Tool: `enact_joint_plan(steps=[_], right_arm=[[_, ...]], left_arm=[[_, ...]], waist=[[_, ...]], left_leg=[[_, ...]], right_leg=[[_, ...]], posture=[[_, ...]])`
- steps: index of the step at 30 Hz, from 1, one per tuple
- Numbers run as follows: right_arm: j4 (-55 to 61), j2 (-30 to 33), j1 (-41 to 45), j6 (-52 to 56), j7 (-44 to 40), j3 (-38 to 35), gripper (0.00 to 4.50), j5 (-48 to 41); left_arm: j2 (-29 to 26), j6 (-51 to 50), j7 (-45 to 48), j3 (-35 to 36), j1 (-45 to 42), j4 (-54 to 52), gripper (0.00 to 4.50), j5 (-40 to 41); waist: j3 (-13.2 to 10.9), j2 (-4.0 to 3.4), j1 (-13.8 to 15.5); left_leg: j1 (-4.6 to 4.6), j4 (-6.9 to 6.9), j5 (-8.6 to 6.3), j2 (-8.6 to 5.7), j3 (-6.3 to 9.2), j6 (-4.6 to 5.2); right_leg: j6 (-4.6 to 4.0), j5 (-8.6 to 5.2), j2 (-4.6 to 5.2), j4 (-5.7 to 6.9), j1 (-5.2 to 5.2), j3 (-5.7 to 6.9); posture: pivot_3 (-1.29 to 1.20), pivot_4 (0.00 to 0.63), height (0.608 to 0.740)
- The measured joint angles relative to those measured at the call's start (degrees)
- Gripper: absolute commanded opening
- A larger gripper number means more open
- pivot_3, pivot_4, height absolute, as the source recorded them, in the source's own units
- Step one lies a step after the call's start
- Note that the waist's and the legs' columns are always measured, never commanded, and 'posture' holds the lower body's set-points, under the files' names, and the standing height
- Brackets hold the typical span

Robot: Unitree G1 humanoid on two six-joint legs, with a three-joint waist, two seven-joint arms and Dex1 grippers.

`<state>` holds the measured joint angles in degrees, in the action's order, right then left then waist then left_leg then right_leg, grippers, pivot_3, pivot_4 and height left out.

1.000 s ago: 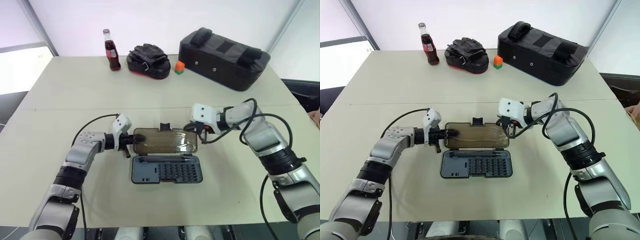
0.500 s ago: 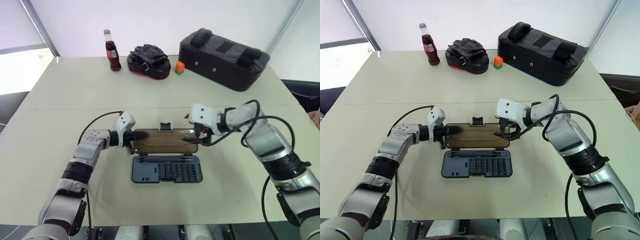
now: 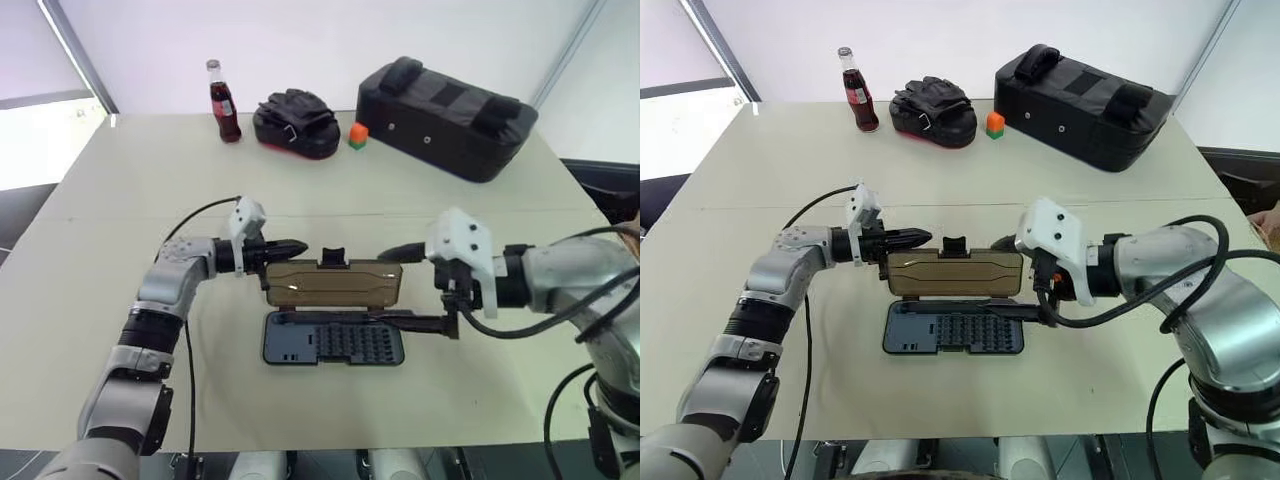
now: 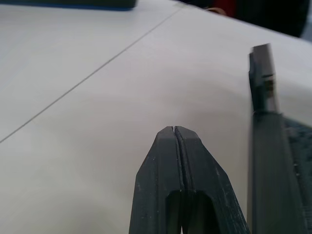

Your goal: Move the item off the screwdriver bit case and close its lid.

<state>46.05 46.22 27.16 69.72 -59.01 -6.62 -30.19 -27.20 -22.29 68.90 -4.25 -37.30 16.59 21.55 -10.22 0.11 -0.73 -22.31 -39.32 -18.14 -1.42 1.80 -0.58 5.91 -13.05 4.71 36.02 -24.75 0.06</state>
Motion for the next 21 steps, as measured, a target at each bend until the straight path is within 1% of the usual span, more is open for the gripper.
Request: enact_joint_plan(steps=[2, 5, 7, 10, 13, 17, 19, 21], right_arm=[[1.04, 0.15, -1.52, 0.63, 1.62, -0.47, 4.48, -1.18], [2.51, 1.57, -4.38, 0.8, 3.76, -0.31, 4.48, -2.68], [3.17, 2.88, -5.79, 0.52, 5.22, -0.26, 4.48, -2.85], [3.16, 4.03, -6.46, -0.11, 6.75, -0.25, 4.48, -3.38], [2.99, 4.53, -6.49, -1.24, 8.12, -0.25, 4.48, -3.87], [2.71, 4.94, -6.94, -1.71, 9.49, -0.26, 4.48, -4.91], [2.81, 4.89, -7.0, -1.49, 10.4, -0.26, 4.48, -6.06], [3.35, 4.28, -6.64, -0.75, 11.8, -0.3, 4.48, -7.69]], left_arm=[[-1.65, -3.34, 2.12, -0.28, 0.45, -3.81, 0.0, 1.71], [-5.65, -7.95, 6.13, -2.0, 2.64, -10.9, 0.0, 4.04], [-10.28, -9.72, 9.99, -5.29, 5.04, -16.05, 0.0, 4.02], [-13.62, -10.74, 13.34, -9.2, 8.32, -18.74, 0.0, 3.17], [-16.34, -10.14, 15.59, -12.28, 9.06, -20.19, 0.0, 1.57], [-16.64, -7.94, 16.1, -12.87, 8.81, -20.02, 0.0, 0.36], [-15.64, -8.95, 15.8, -12.42, 6.65, -19.77, 0.0, 1.37], [-13.82, -12.05, 14.78, -9.63, 1.85, -19.4, 0.0, 4.58]], waist=[[0.0, 0.0, -0.06], [0.0, 0.0, -0.03], [0.01, -0.01, -0.16], [-0.01, 0.0, 0.01], [-0.03, 0.04, 0.17], [-0.04, 0.05, 0.18], [-0.05, 0.08, 0.27], [-0.1, 0.17, 0.28]], left_leg=[[0.03, 0.0, 0.0, 0.01, 0.0, 0.0], [0.03, 0.01, 0.0, 0.07, -0.01, 0.0], [0.08, 0.02, 0.0, 0.08, -0.06, 0.0], [0.11, 0.02, 0.0, 0.11, -0.06, 0.0], [0.11, 0.02, 0.0, 0.1, -0.06, 0.0], [0.1, 0.02, -0.01, 0.1, -0.06, 0.02], [0.07, 0.01, 0.0, 0.1, -0.03, 0.02], [0.04, -0.04, 0.0, 0.1, 0.0, 0.02]], right_leg=[[0.0, 0.0, -0.04, 0.02, 0.0, 0.0], [-0.01, -0.01, -0.04, 0.02, 0.01, -0.02], [-0.01, -0.01, -0.04, 0.02, 0.02, -0.07], [-0.02, -0.02, -0.05, 0.04, 0.05, -0.06], [-0.02, -0.02, -0.05, 0.03, 0.07, -0.06], [-0.02, -0.02, -0.04, 0.0, 0.08, -0.06], [-0.01, -0.02, -0.04, 0.0, 0.07, -0.04], [-0.01, -0.01, -0.05, 0.02, 0.07, -0.01]], posture=[[0.0, 0.15, 0.74], [0.0, 0.15, 0.74], [0.0, 0.15, 0.74], [0.0, 0.15, 0.74], [0.0, 0.15, 0.74], [0.0, 0.15, 0.74], [0.0, 0.15, 0.74], [0.0, 0.15, 0.74]])
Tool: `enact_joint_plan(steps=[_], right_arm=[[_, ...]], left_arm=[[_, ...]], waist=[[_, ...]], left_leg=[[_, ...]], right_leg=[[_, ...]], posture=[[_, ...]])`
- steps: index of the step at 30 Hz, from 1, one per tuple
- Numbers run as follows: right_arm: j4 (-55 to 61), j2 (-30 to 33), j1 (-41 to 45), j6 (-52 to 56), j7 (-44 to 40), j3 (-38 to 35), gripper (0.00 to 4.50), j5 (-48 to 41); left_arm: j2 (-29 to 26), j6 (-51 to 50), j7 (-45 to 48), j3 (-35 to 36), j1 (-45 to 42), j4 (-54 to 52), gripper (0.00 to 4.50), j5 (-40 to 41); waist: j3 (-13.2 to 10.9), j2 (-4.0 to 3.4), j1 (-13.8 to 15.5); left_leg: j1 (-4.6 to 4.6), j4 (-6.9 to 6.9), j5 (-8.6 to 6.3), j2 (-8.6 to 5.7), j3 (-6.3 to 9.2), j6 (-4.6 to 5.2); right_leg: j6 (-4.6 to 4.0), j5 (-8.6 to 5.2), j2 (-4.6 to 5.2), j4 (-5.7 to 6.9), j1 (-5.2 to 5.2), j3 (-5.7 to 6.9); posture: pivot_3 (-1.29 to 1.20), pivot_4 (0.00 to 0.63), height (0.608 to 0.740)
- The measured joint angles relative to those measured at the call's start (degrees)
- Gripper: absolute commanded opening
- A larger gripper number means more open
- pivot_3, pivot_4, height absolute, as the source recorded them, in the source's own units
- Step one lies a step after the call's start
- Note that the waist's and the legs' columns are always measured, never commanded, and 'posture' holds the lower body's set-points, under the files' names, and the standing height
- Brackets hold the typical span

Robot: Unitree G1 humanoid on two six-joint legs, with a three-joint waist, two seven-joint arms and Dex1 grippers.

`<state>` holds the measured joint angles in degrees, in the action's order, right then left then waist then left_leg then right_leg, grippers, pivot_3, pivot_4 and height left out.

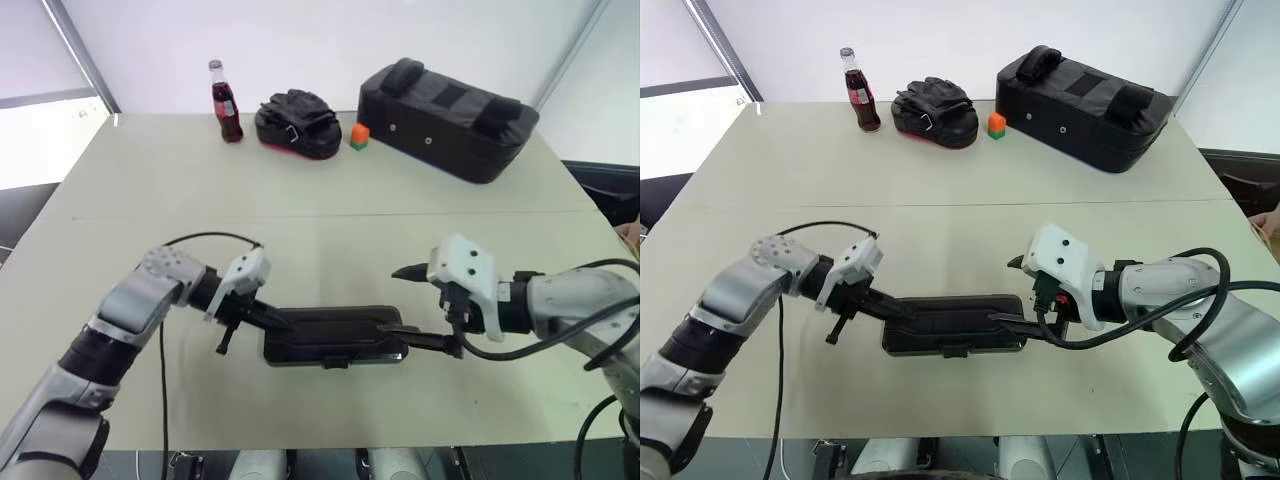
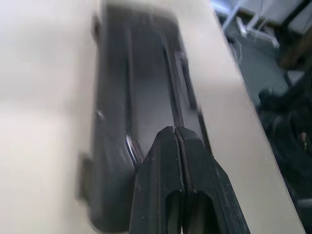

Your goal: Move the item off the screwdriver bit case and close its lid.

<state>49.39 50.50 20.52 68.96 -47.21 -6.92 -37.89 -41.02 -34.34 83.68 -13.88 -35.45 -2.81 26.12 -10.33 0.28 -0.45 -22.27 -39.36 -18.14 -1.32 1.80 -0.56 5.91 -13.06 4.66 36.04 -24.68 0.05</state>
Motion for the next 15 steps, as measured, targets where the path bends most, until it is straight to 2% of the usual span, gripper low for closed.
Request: enact_joint_plan(steps=[3, 4, 7, 10, 11, 15], right_arm=[[0.13, -1.59, 0.73, 1.72, 2.42, -0.49, 3.72, -2.54], [0.09, -2.34, 0.77, 2.07, 3.39, -0.53, 3.32, -3.11], [0.1, -3.3, 1.03, 2.09, 6.0, 0.32, 1.75, -3.94], [0.25, -5.09, 1.06, 2.1, 8.7, 3.09, 0.26, -4.54], [0.52, -5.37, 1.0, 2.13, 9.35, 4.01, 0.06, -4.7], [1.46, -7.07, 0.24, 3.36, 12.79, 7.25, 0.06, -5.55]], left_arm=[[1.02, -3.34, -0.82, 3.78, -7.34, 1.02, 0.0, 3.44], [1.68, -3.86, -0.93, 4.25, -9.89, 2.09, 0.0, 3.97], [3.95, -2.29, -0.14, 3.74, -15.17, 6.97, 0.0, 3.26], [6.67, 6.68, 1.79, -0.89, -17.06, 17.42, 0.0, -3.34], [7.61, 9.45, 2.48, -2.33, -17.3, 20.73, 0.0, -5.29], [12.88, 20.59, 5.61, -8.04, -19.74, 35.91, 0.0, -13.18]], waist=[[0.0, 0.0, -0.19], [0.0, 0.0, -0.22], [0.02, -0.02, -0.34], [0.02, -0.03, -0.29], [0.02, -0.02, -0.27], [0.0, 0.01, -0.06]], left_leg=[[0.0, 0.0, 0.0, -0.02, -0.01, 0.01], [0.01, -0.01, 0.0, -0.03, -0.01, 0.01], [0.05, 0.0, 0.0, -0.15, -0.05, 0.01], [0.08, 0.0, 0.0, -0.18, -0.06, 0.01], [0.08, 0.0, 0.0, -0.18, -0.06, 0.01], [-0.04, -0.02, 0.0, -0.21, -0.05, 0.01]], right_leg=[[0.0, 0.0, -0.01, 0.0, 0.0, 0.0], [0.0, 0.0, -0.01, 0.01, 0.0, 0.0], [0.0, 0.0, -0.01, 0.03, 0.01, -0.01], [0.0, 0.0, -0.04, 0.05, 0.01, -0.01], [0.0, 0.0, -0.04, 0.06, 0.01, -0.01], [0.0, 0.0, -0.02, -0.01, -0.02, -0.01]], posture=[[0.0, 0.15, 0.74], [0.0, 0.15, 0.74], [0.0, 0.15, 0.74], [0.0, 0.15, 0.74], [0.0, 0.15, 0.74], [0.0, 0.15, 0.74]])
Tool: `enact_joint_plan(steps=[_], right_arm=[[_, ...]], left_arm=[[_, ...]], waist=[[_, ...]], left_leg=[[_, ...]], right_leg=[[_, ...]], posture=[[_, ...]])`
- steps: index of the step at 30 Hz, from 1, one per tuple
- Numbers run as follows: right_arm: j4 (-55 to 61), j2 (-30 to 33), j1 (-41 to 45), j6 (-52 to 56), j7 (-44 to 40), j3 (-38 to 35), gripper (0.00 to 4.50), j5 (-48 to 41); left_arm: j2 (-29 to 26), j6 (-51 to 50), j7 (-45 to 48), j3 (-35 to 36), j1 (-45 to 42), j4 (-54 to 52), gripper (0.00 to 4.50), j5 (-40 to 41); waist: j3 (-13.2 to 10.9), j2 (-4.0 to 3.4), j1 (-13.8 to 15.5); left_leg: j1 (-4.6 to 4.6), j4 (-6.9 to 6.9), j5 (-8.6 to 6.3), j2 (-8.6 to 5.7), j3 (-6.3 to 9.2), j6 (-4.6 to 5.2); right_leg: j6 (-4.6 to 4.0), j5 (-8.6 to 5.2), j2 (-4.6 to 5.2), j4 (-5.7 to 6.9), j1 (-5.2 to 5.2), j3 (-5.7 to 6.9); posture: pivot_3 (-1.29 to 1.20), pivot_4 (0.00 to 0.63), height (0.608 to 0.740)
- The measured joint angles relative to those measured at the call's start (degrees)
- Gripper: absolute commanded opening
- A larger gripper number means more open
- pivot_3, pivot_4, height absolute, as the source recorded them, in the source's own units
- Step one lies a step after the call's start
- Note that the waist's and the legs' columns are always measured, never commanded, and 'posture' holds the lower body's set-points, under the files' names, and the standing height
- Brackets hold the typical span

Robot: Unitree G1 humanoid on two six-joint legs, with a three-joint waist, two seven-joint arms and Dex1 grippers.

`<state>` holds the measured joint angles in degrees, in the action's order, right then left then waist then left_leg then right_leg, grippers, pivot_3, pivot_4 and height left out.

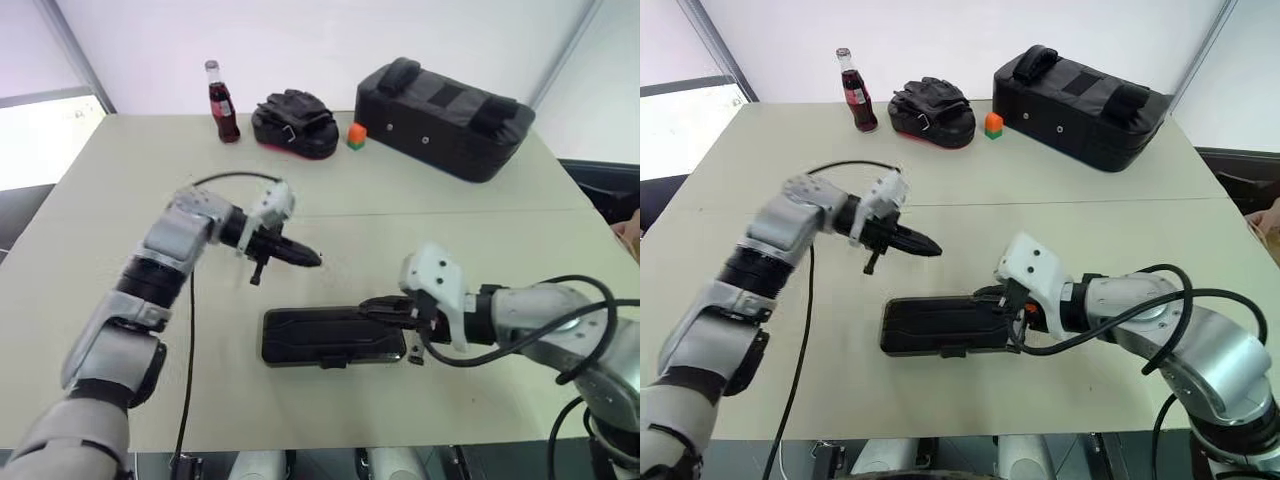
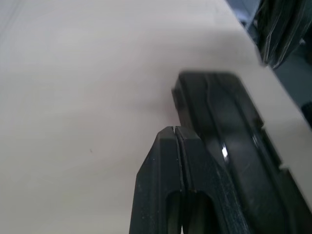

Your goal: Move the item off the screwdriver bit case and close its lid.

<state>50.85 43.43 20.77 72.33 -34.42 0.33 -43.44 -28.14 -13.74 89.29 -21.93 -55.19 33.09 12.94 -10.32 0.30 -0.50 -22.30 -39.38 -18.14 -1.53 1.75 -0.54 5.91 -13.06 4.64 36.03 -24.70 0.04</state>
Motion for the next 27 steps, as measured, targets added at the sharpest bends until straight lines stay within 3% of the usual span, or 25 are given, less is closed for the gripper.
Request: enact_joint_plan(steps=[8, 13, 18, 27], right_arm=[[3.57, 1.35, -6.58, -0.01, 5.34, 7.09, 0.06, 2.16], [4.16, 1.52, -7.62, -1.9, 6.57, 12.4, 0.06, 4.23], [3.83, 1.9, -11.24, -5.31, 6.98, 18.88, 0.06, 7.91], [-0.41, -1.87, -8.47, -9.29, 9.37, 28.99, 0.06, 15.58]], left_arm=[[8.31, 15.45, 2.77, -4.39, -5.41, 19.95, 0.0, -8.34], [12.13, 21.04, 2.88, -5.47, -6.53, 26.57, 0.0, -12.04], [13.45, 23.02, 2.76, -4.33, -6.38, 27.47, 0.0, -13.72], [13.22, 22.35, 2.71, -3.31, -2.31, 21.73, 0.0, -13.81]], waist=[[0.0, 0.03, 0.01], [0.0, 0.04, -0.18], [0.01, 0.05, -0.08], [0.02, 0.04, -0.15]], left_leg=[[-0.07, -0.1, -0.07, -0.01, 0.0, 0.12], [-0.05, -0.13, -0.08, 0.02, 0.02, 0.13], [-0.08, -0.28, -0.12, 0.03, 0.03, 0.21], [-0.06, -0.53, -0.16, 0.07, 0.07, 0.28]], right_leg=[[0.01, 0.0, 0.02, -0.03, -0.02, 0.0], [0.01, 0.0, -0.02, 0.03, -0.02, 0.01], [0.02, 0.0, -0.01, 0.05, 0.01, 0.01], [0.02, 0.0, -0.02, 0.12, 0.11, 0.02]], posture=[[0.0, 0.15, 0.74], [0.0, 0.15, 0.74], [0.0, 0.15, 0.74], [0.0, 0.15, 0.74]])
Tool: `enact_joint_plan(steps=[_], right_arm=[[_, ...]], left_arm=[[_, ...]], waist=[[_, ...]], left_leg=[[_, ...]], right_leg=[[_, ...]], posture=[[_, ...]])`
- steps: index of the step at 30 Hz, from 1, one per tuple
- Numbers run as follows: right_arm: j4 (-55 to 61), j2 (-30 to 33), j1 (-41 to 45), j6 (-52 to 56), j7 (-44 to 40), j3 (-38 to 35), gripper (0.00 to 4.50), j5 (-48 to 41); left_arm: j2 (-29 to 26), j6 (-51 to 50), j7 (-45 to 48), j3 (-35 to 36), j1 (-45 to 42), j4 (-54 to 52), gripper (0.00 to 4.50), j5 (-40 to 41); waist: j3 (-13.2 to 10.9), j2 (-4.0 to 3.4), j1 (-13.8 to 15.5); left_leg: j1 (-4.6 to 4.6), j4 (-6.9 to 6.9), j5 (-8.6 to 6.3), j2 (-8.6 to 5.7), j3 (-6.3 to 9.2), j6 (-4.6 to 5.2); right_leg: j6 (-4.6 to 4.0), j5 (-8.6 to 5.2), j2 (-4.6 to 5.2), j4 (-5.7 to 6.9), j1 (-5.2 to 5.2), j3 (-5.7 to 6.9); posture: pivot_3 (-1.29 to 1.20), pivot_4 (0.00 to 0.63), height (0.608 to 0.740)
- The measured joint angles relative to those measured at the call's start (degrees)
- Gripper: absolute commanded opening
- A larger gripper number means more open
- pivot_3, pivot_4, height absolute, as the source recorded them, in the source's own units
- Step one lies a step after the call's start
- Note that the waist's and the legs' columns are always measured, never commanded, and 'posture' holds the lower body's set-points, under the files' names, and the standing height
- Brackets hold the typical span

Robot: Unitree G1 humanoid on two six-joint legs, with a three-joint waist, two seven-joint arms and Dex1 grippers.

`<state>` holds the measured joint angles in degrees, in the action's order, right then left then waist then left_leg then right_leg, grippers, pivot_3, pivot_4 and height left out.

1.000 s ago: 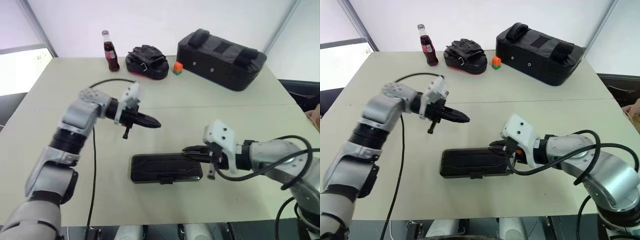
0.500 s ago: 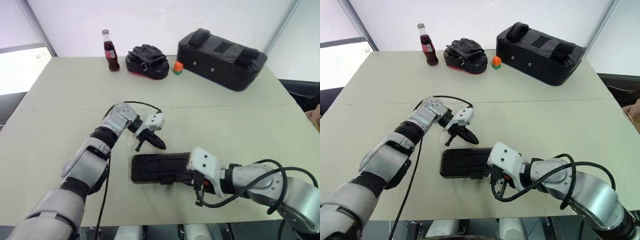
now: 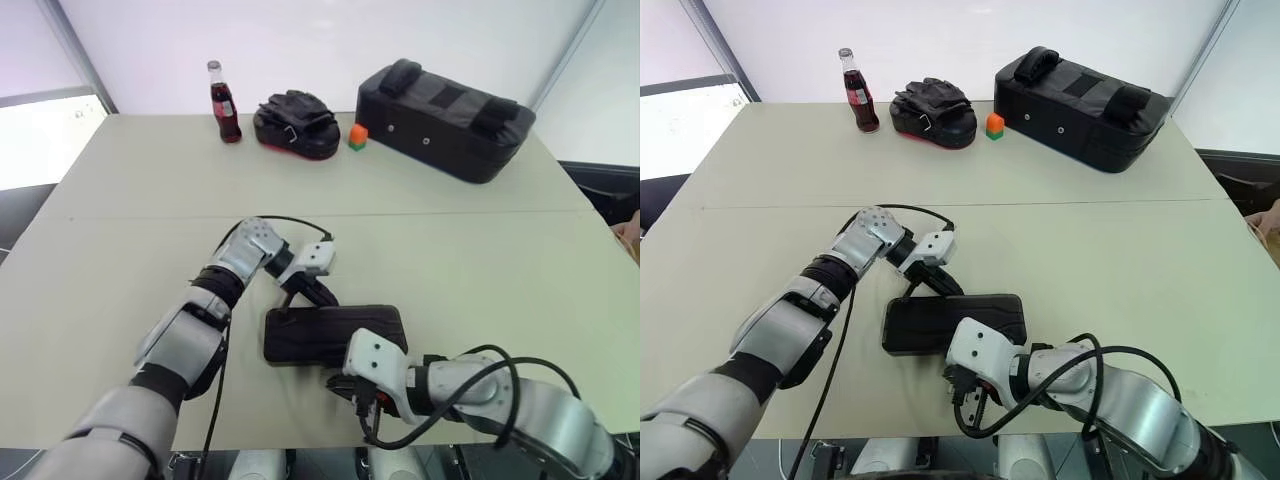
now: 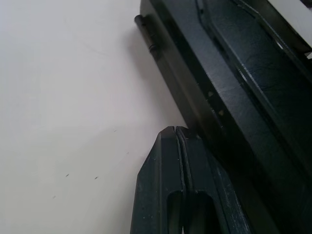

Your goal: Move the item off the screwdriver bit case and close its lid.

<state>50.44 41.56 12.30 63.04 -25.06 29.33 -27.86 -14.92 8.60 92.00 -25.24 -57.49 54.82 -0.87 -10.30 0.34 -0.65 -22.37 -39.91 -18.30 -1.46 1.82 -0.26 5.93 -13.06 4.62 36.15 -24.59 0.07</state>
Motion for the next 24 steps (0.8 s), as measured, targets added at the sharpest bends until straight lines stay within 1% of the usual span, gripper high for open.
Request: enact_joint_plan(steps=[3, 6, 8, 11, 13, 15, 19, 22, 24], right_arm=[[-2.86, 1.38, 2.41, -2.79, -0.11, 4.59, 0.06, 5.43], [-3.92, 3.53, 4.77, -6.71, -1.99, 8.92, 0.06, 9.79], [-4.68, 4.77, 5.86, -8.64, -3.38, 10.52, 0.06, 11.58], [-5.16, 5.1, 6.18, -9.94, -4.81, 11.02, 0.06, 13.01], [-5.63, 5.18, 7.06, -10.65, -5.49, 12.19, 0.06, 14.35], [-5.64, 4.93, 7.6, -10.47, -5.69, 12.91, 0.06, 15.36], [-5.65, 4.52, 9.88, -9.26, -5.69, 15.21, 0.06, 17.08], [-5.64, 4.05, 11.62, -7.86, -5.69, 16.8, 0.06, 17.9], [-5.63, 3.32, 12.42, -6.36, -5.68, 17.38, 0.06, 18.16]], left_arm=[[-0.75, -0.8, -0.27, -0.98, 1.57, -3.73, 0.0, 0.4], [-1.57, -0.8, -0.9, -1.07, 2.73, -5.99, 0.0, 0.35], [-1.78, -0.74, -1.16, -1.07, 3.05, -6.71, 0.0, 0.23], [-1.94, -0.74, -1.34, -1.05, 3.36, -7.43, 0.0, 0.16], [-3.85, -2.44, -2.14, -2.55, 4.46, -11.16, 0.0, 1.06], [-5.98, -4.93, -2.63, -4.4, 5.4, -14.98, 0.0, 2.64], [-8.89, -8.27, -3.37, -5.68, 6.9, -19.43, 0.0, 3.67], [-9.59, -10.13, -3.8, -5.67, 7.52, -21.2, 0.0, 3.26], [-9.58, -10.41, -3.88, -5.5, 7.71, -21.52, 0.0, 2.57]], waist=[[0.0, -0.01, -0.01], [0.01, -0.01, -0.06], [0.02, -0.01, -0.07], [0.03, 0.0, -0.09], [0.05, 0.0, -0.34], [0.09, -0.01, -0.4], [0.16, 0.03, -0.46], [0.23, 0.12, -0.46], [0.28, 0.16, -0.46]], left_leg=[[0.0, -0.01, 0.0, -0.01, 0.01, 0.01], [0.02, -0.01, -0.01, -0.01, 0.0, 0.01], [0.04, -0.02, -0.01, -0.01, 0.0, 0.01], [0.05, -0.03, -0.01, -0.01, 0.0, 0.02], [0.07, -0.03, -0.01, 0.03, 0.0, 0.02], [0.11, -0.03, -0.01, 0.08, 0.0, 0.02], [0.33, -0.03, -0.01, 0.16, -0.01, 0.02], [0.51, -0.02, -0.01, 0.21, -0.01, 0.02], [0.79, 0.02, -0.02, 0.25, -0.01, 0.03]], right_leg=[[0.0, 0.0, -0.01, 0.0, 0.0, 0.0], [0.0, 0.0, -0.01, 0.0, 0.01, 0.01], [0.0, 0.0, -0.01, 0.0, 0.03, 0.01], [0.0, 0.0, -0.02, 0.0, 0.05, 0.01], [0.0, 0.0, -0.05, 0.02, 0.05, 0.01], [0.0, 0.0, -0.11, 0.04, 0.06, 0.0], [-0.02, -0.01, -0.15, 0.05, 0.24, 0.0], [-0.03, -0.01, -0.21, 0.05, 0.41, 0.0], [-0.05, -0.03, -0.25, 0.04, 0.66, 0.0]], posture=[[0.0, 0.15, 0.74], [0.0, 0.15, 0.74], [0.0, 0.15, 0.74], [0.0, 0.15, 0.74], [0.0, 0.15, 0.74], [0.0, 0.15, 0.74], [0.0, 0.15, 0.74], [0.0, 0.15, 0.74], [0.0, 0.15, 0.74]])
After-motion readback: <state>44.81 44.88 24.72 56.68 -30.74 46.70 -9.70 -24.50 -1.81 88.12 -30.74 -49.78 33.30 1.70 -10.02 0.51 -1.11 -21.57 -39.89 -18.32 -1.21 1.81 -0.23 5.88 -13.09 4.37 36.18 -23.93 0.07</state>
